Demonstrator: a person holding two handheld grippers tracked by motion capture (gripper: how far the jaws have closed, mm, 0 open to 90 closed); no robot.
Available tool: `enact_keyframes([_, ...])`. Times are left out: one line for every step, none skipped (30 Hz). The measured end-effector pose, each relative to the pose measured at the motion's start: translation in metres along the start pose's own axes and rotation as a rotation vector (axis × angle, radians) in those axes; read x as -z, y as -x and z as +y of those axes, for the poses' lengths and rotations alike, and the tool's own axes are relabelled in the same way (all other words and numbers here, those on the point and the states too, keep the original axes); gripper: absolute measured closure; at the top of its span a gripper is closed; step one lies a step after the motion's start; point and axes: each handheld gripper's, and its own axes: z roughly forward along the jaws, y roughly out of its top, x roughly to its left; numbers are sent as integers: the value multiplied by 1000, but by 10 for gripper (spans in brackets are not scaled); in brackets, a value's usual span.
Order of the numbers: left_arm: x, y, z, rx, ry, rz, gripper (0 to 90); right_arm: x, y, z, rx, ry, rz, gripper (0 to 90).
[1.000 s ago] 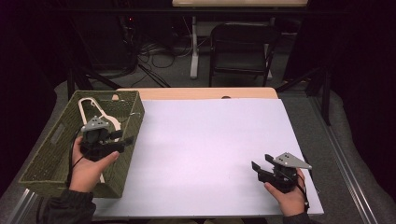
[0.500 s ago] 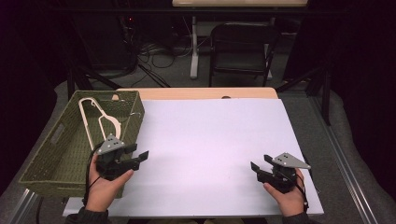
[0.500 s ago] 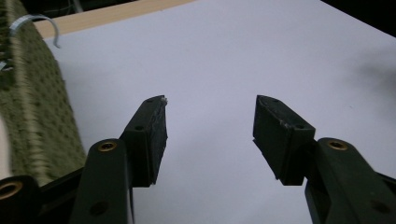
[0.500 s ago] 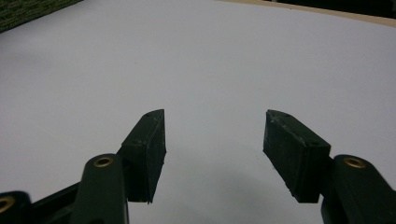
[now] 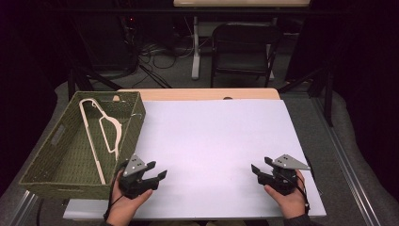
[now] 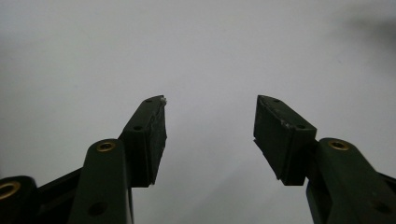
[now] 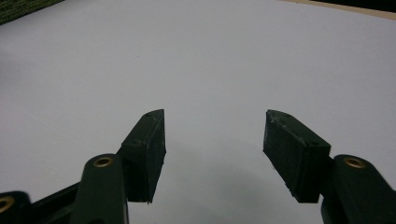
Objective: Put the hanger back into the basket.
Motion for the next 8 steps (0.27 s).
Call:
enact_keyframes([-5, 2, -3, -10, -13, -5, 442, 0, 0, 0, 0, 2, -1, 390])
enact_keyframes([-9, 3, -5, -26, -29, -8, 442, 0, 0, 0, 0, 2, -1, 390])
enact_keyframes([-18, 5, -9, -48, -51, -11, 441, 0, 1, -1, -5, -1, 1, 390])
enact_keyframes([-20, 5, -10, -52, -60, -10, 441, 0, 1, -1, -1, -5, 0, 390])
enact_keyframes([-20, 5, -10, -52, -60, -10, 440, 0, 1, -1, -1, -5, 0, 390])
enact_keyframes([-24, 5, -12, -51, -73, -14, 440, 0, 1, -1, -1, -7, 1, 390])
enact_keyframes([-25, 5, -13, -52, -78, -19, 434, -2, 2, -1, -2, -7, 3, 390])
enact_keyframes([-27, 5, -14, -50, -86, -23, 432, -2, 2, -2, -1, -8, 3, 391])
